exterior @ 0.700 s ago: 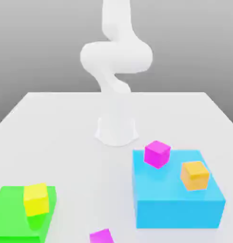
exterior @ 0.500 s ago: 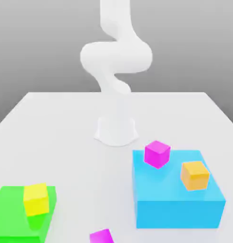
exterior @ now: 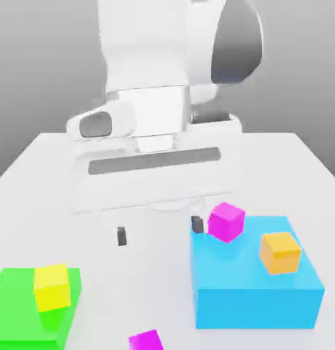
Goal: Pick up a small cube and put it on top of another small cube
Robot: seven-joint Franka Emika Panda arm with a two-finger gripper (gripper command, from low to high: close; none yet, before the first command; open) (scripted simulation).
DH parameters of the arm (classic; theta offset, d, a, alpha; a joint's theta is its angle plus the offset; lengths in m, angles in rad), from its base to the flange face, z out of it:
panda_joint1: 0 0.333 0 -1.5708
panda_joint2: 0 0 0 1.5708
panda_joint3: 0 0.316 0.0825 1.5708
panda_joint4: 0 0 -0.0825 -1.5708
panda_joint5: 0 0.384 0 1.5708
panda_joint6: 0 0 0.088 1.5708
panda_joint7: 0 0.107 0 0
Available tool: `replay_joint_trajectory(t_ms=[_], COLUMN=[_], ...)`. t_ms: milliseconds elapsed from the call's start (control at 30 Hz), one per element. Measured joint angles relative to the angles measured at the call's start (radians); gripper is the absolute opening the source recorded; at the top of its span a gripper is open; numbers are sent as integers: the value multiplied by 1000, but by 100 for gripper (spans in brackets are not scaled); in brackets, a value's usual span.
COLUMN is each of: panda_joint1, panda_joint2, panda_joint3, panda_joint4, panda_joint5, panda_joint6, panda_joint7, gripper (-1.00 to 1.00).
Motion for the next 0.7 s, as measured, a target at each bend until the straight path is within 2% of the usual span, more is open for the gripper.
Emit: replay_joint_trajectory(t_ms=[267, 400, 433, 700], panda_joint1=[-19, -43, -48, -43], panda_joint2=[280, 425, 446, 418], panda_joint3=[1, 30, 35, 28], panda_joint4=[-6, 21, 26, 19], panda_joint5=[-35, -8, -4, -12], panda_joint6=[105, 210, 226, 203], panda_joint7=[-77, -104, -108, -101], gripper=[0, 0, -100, -100])
